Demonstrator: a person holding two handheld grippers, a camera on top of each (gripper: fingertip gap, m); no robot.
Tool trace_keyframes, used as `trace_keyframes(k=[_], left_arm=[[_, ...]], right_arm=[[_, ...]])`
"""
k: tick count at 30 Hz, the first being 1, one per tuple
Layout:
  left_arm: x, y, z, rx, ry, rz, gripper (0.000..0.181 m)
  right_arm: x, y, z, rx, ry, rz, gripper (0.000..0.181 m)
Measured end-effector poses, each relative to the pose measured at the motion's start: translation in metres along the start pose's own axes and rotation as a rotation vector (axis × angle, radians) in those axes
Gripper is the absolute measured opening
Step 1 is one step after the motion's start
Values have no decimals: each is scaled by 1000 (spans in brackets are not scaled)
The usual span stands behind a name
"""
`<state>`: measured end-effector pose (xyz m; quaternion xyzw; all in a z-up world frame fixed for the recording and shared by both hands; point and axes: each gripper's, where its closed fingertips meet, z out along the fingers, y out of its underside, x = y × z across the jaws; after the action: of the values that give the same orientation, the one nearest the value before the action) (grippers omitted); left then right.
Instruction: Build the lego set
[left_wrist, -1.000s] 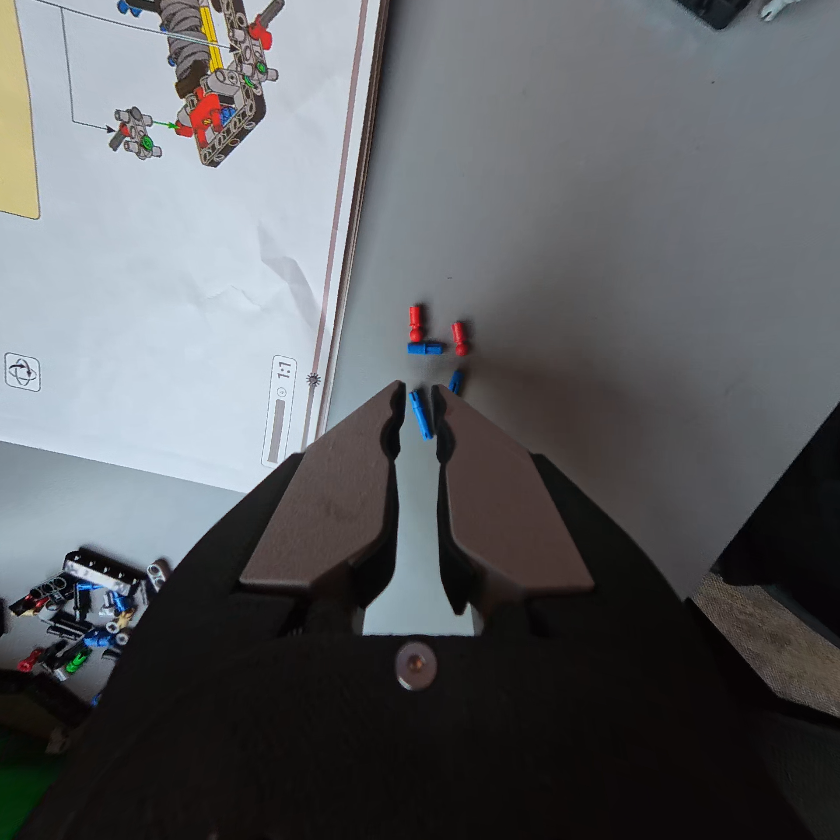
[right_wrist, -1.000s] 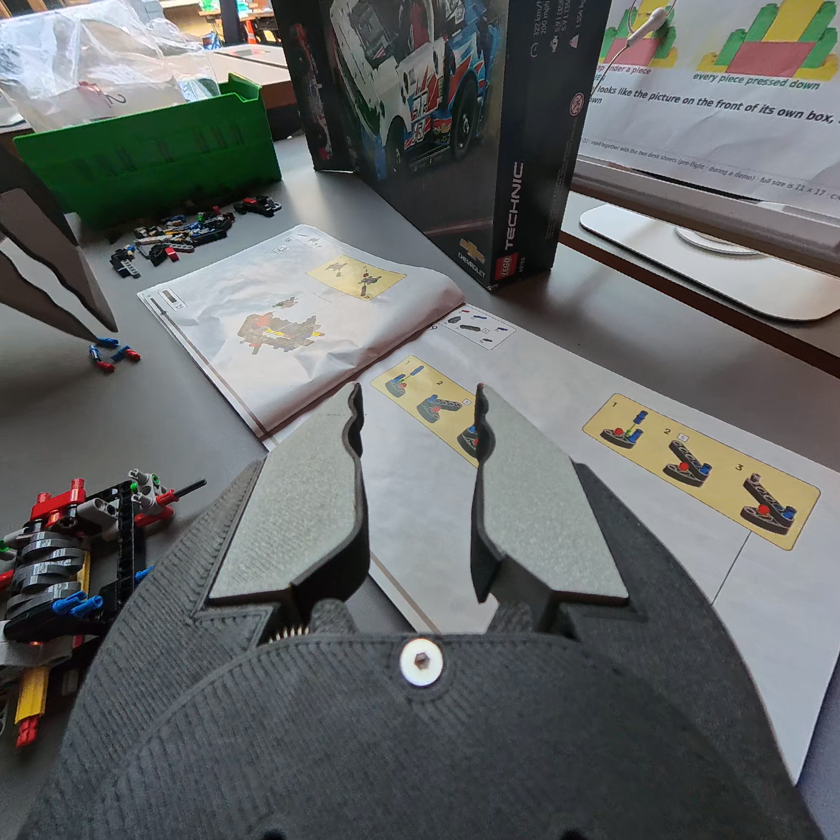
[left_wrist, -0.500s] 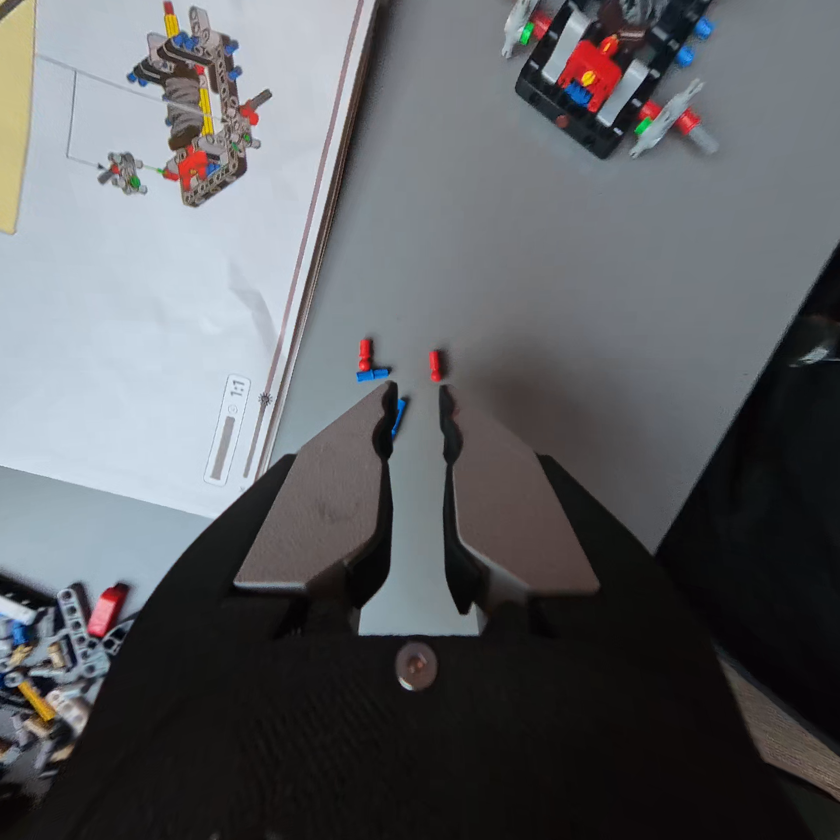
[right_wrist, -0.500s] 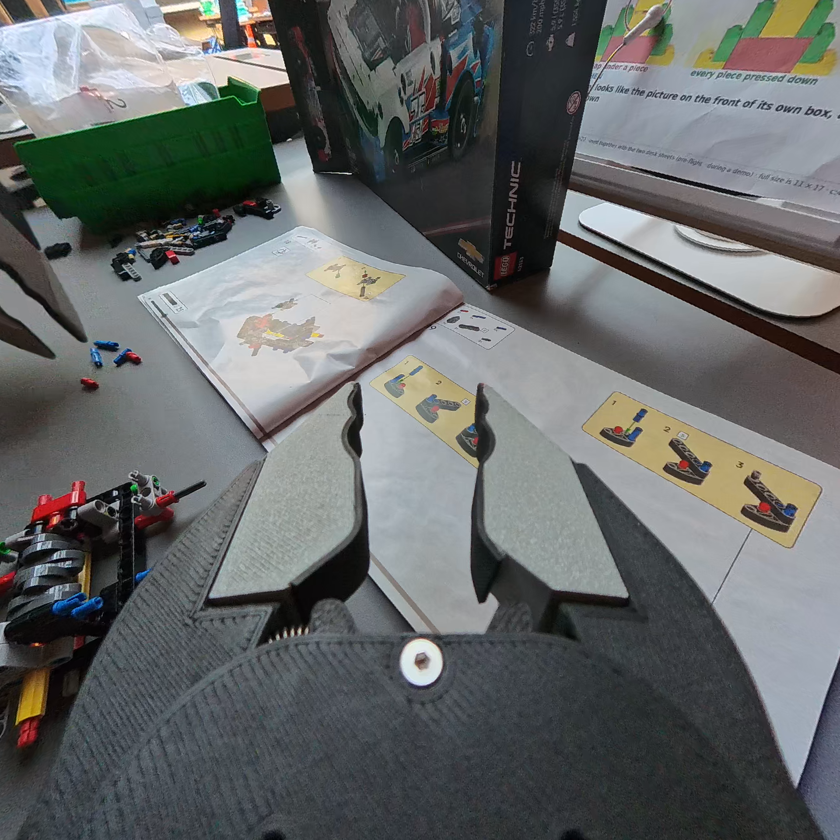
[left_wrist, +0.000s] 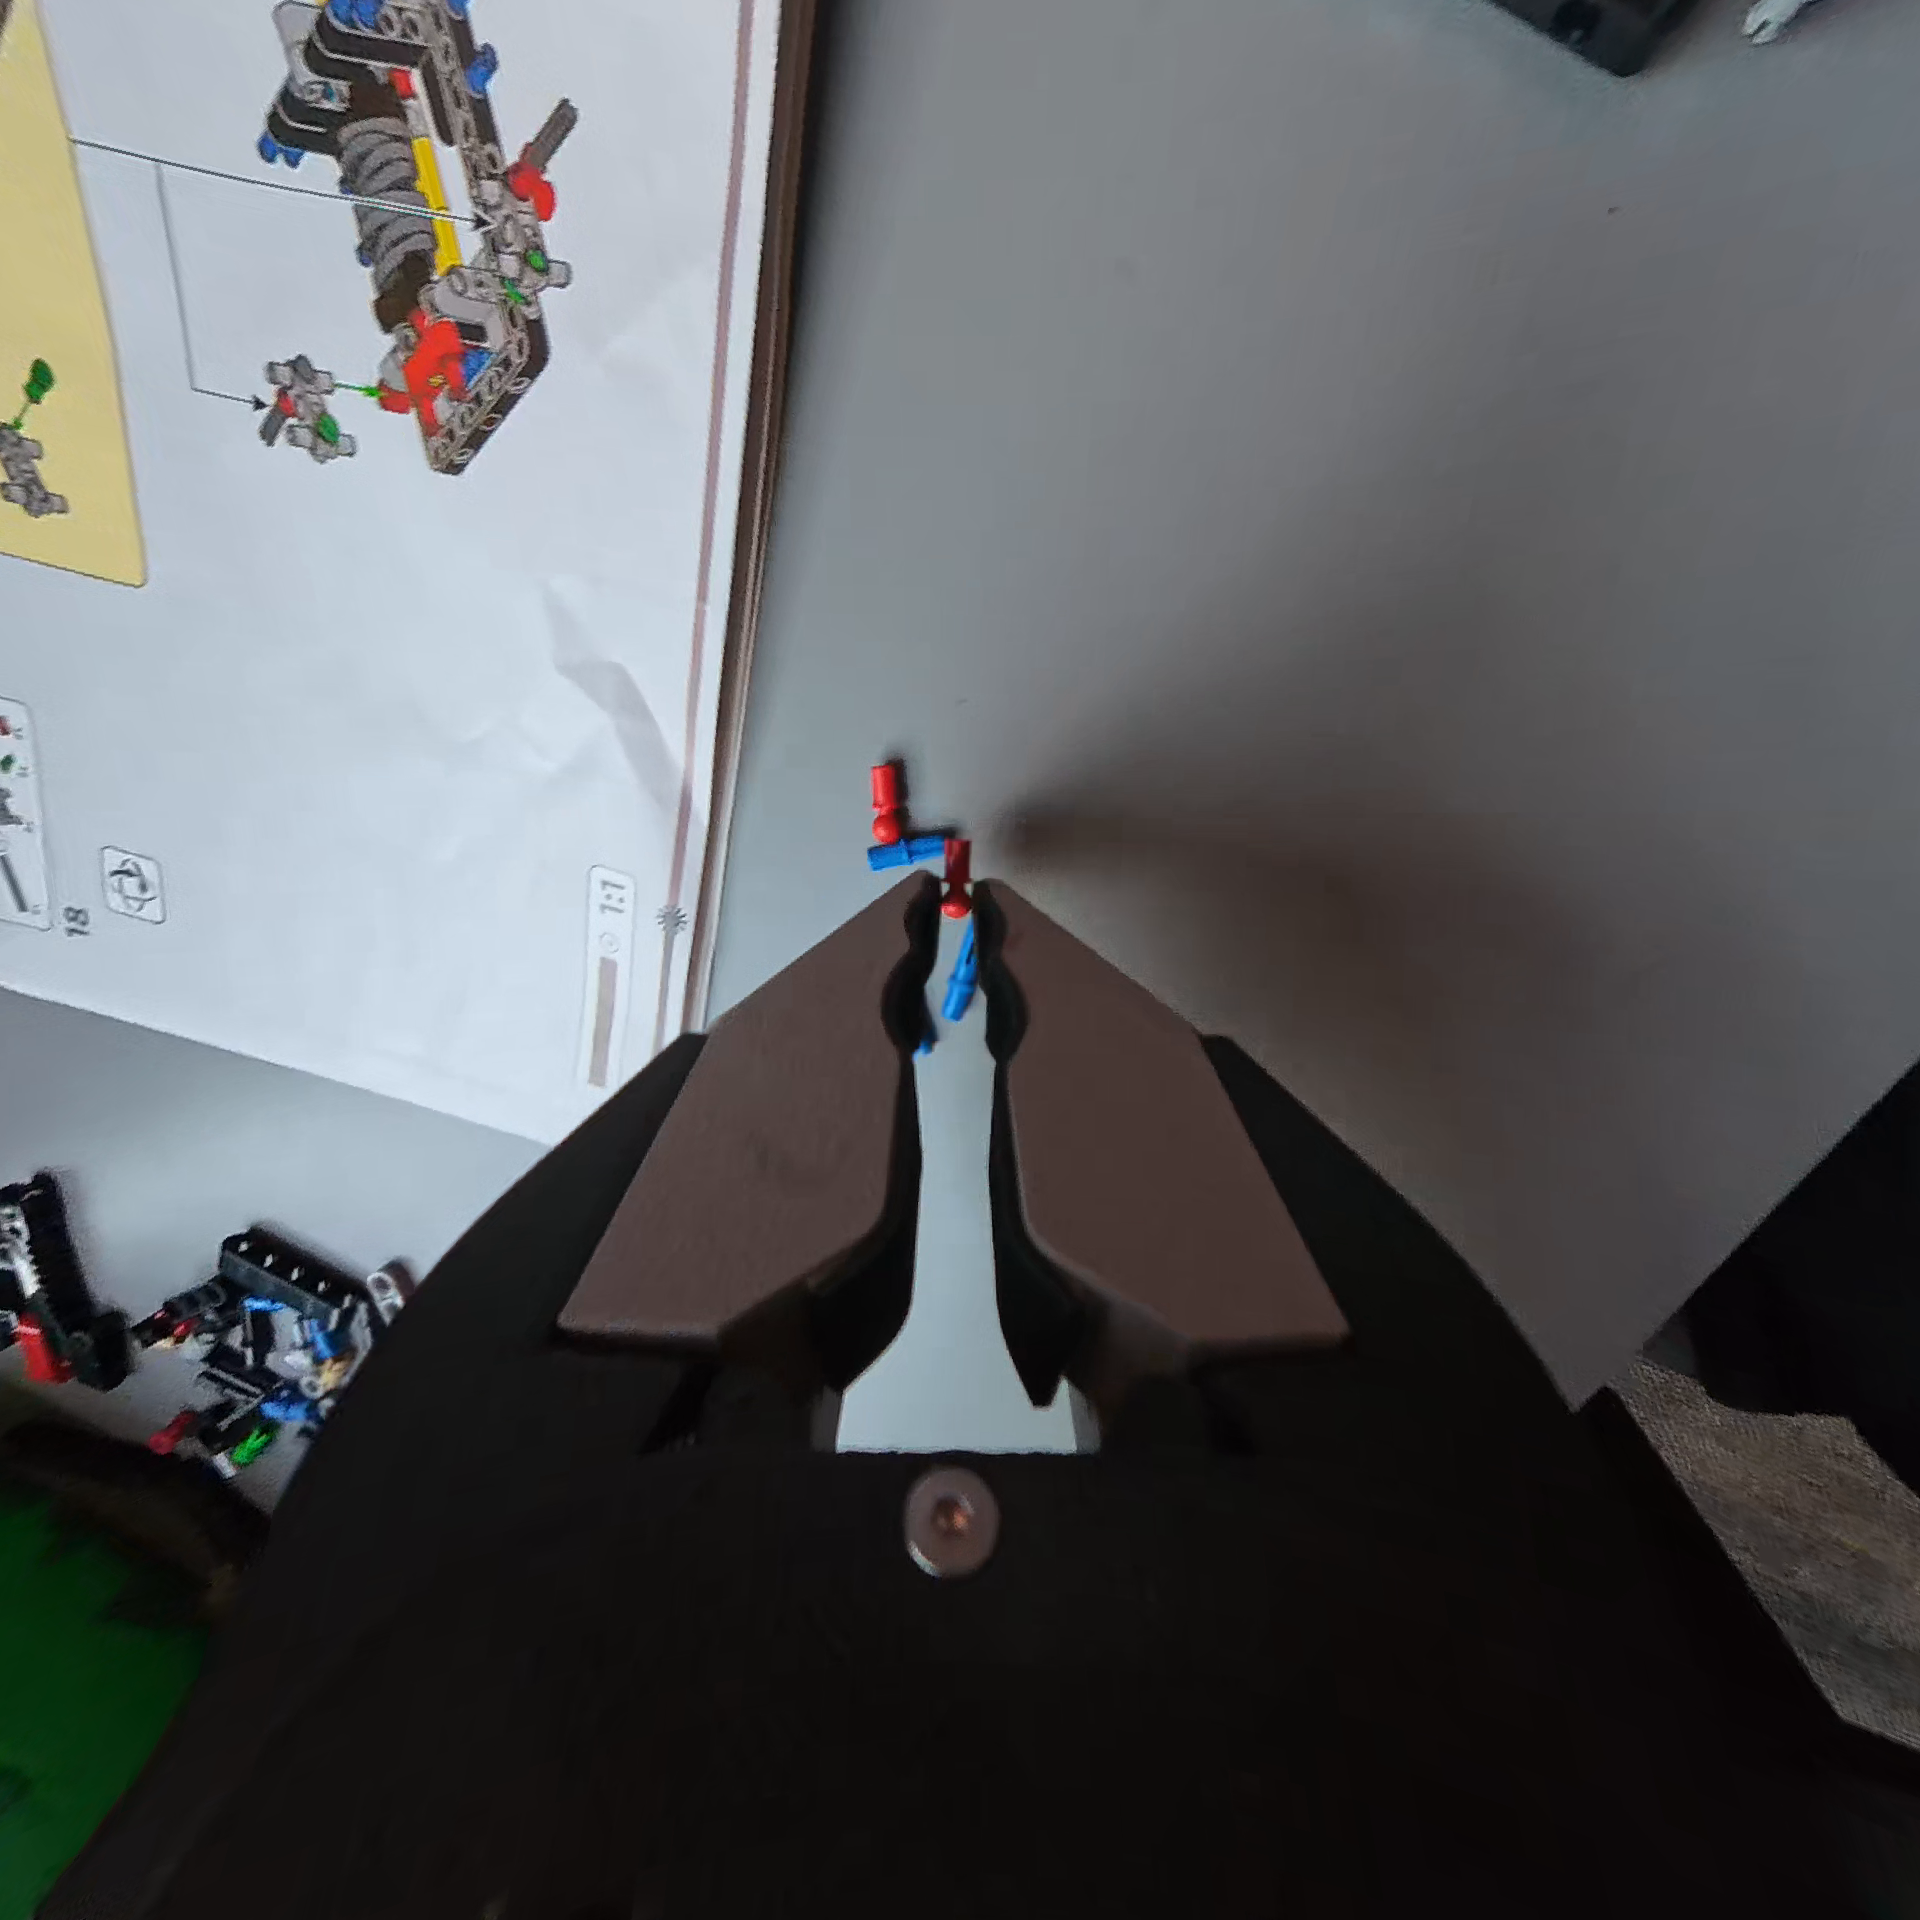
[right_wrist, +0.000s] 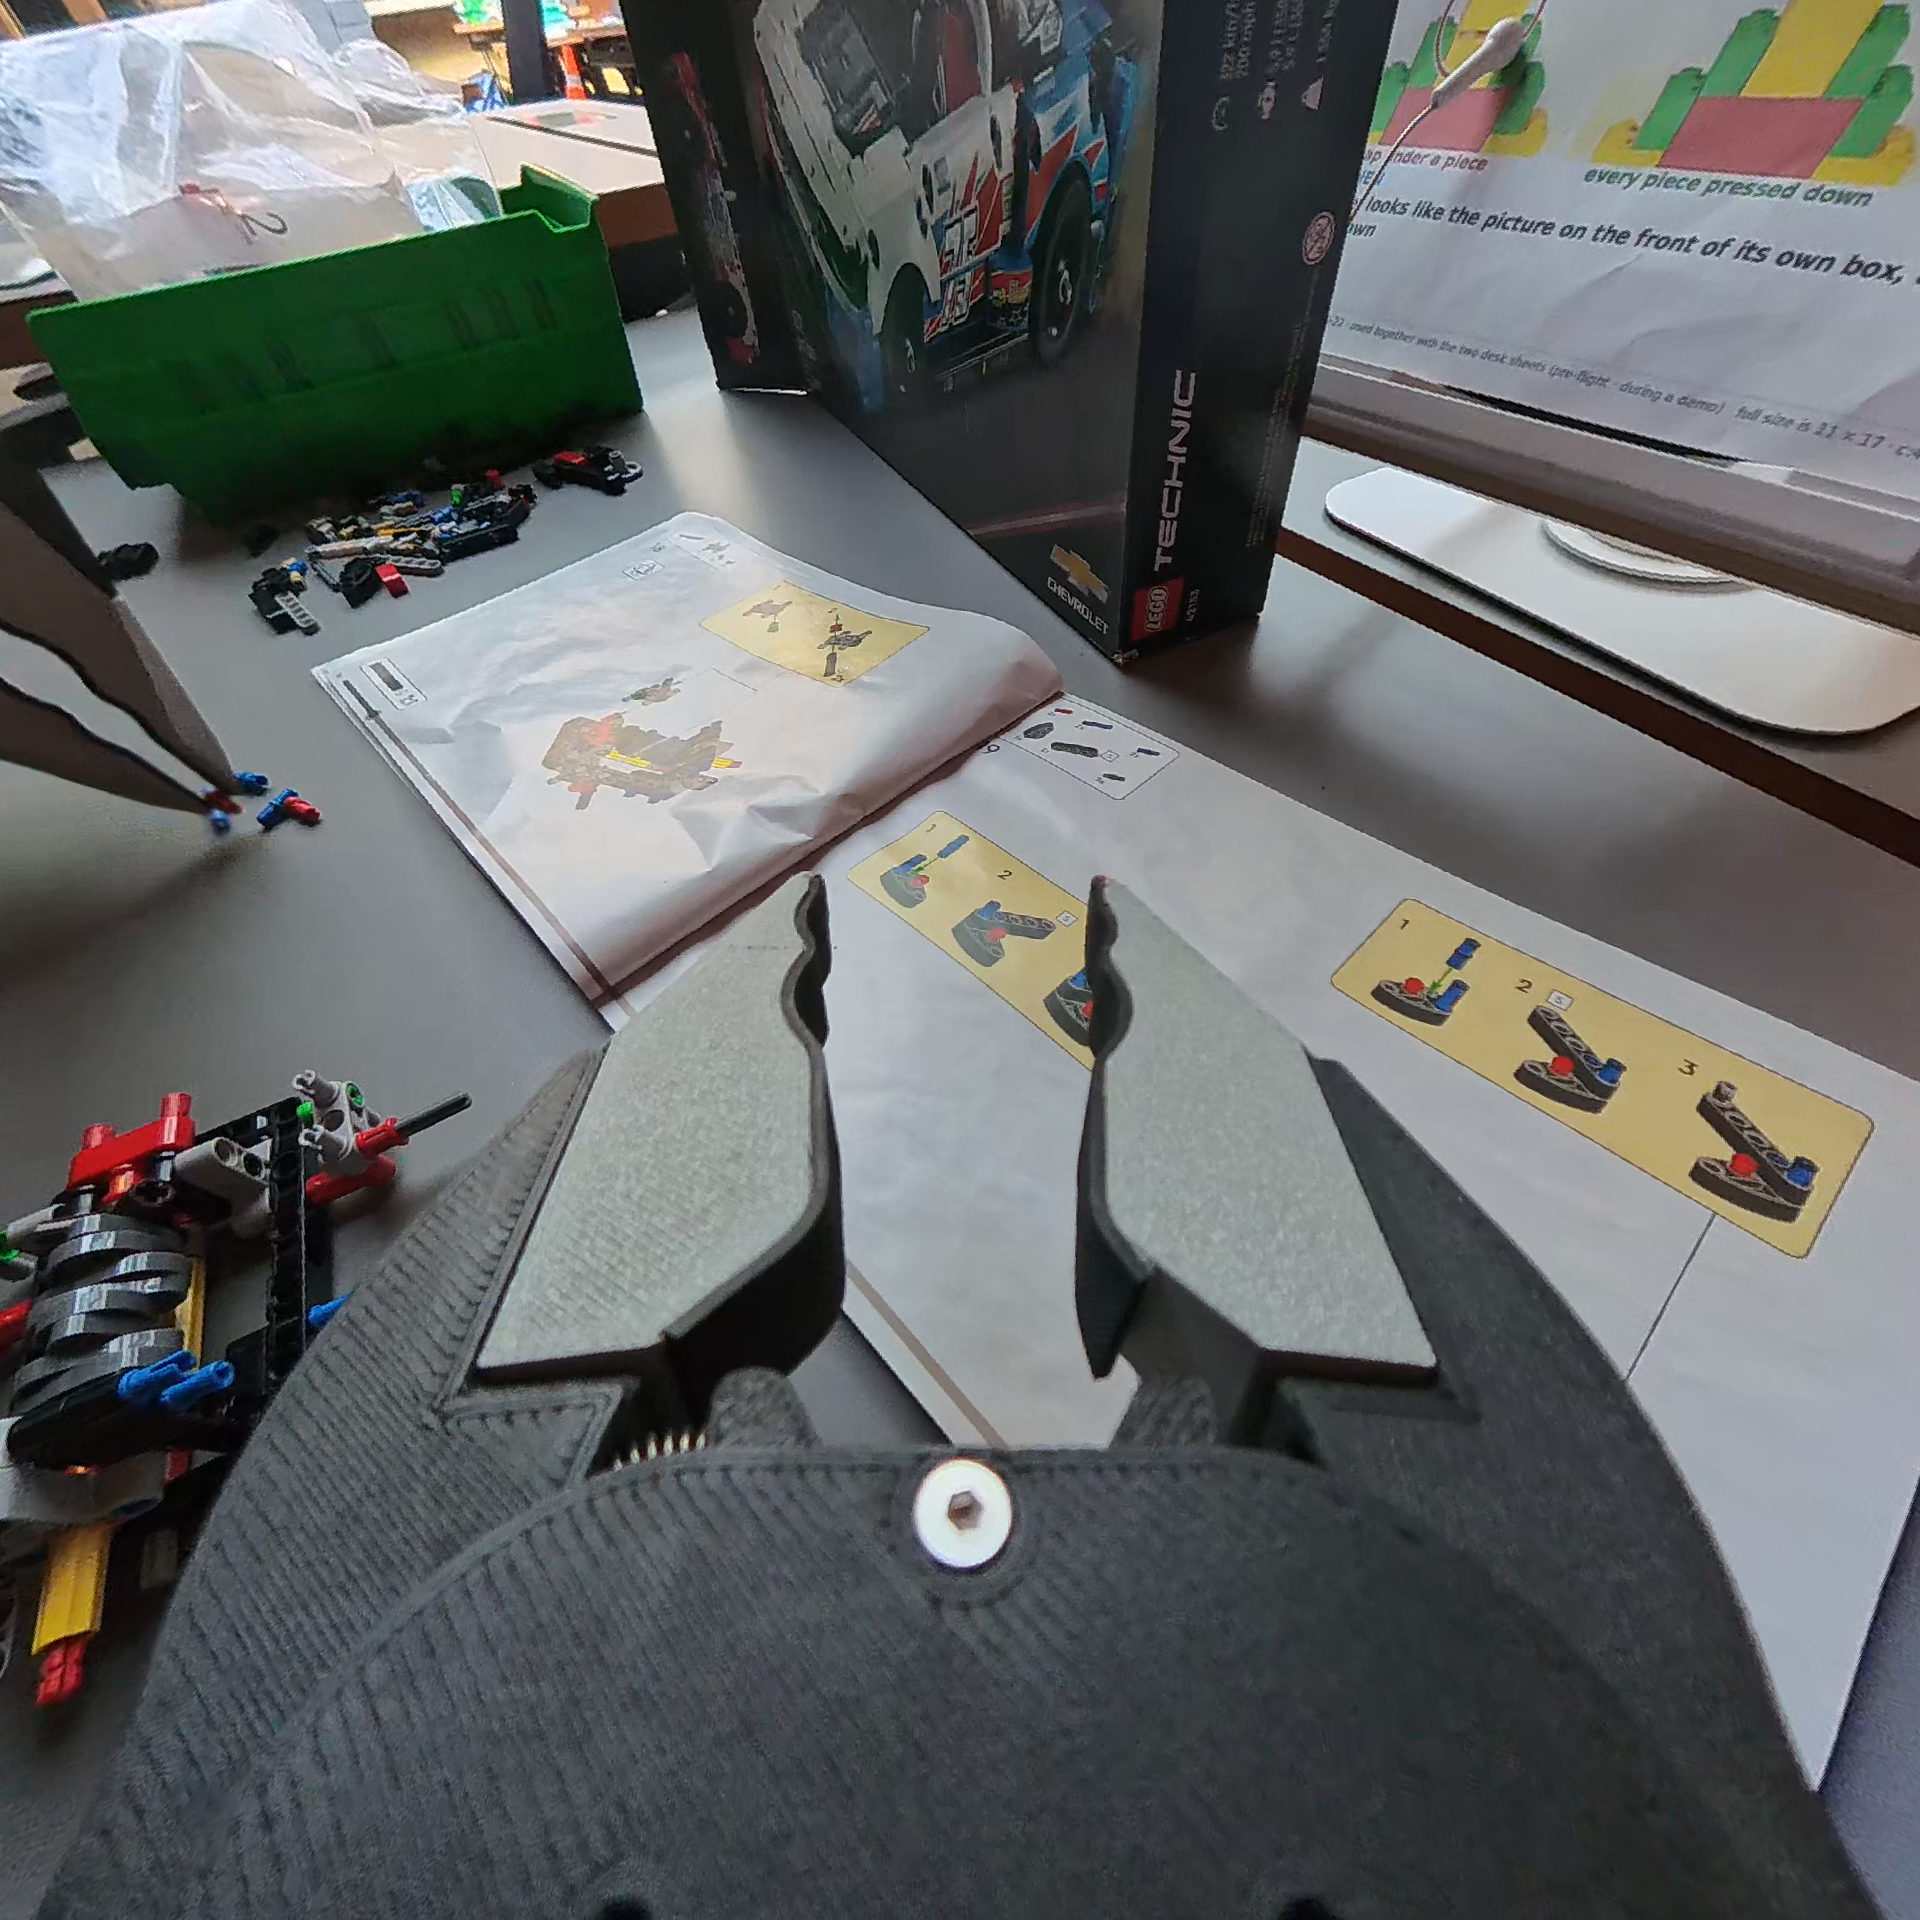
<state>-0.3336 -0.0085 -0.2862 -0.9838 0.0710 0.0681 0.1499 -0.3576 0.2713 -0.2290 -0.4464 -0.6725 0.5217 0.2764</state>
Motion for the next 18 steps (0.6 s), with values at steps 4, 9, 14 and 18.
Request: trace_keyframes(k=[4, 9, 14, 18], left_arm=[[-8, 7, -7, -33, 0, 26, 4], [-12, 9, 0, -49, 12, 48, 4], [-12, 5, -3, -11, 35, 31, 4], [-19, 5, -14, 31, 20, -2, 4]], right_arm=[[1, -1, 0, 5, -2, 7, 47], [1, 0, 0, -2, 2, 0, 47], [2, 0, -1, 4, 1, 8, 47], [1, 1, 0, -3, -1, 4, 47]])
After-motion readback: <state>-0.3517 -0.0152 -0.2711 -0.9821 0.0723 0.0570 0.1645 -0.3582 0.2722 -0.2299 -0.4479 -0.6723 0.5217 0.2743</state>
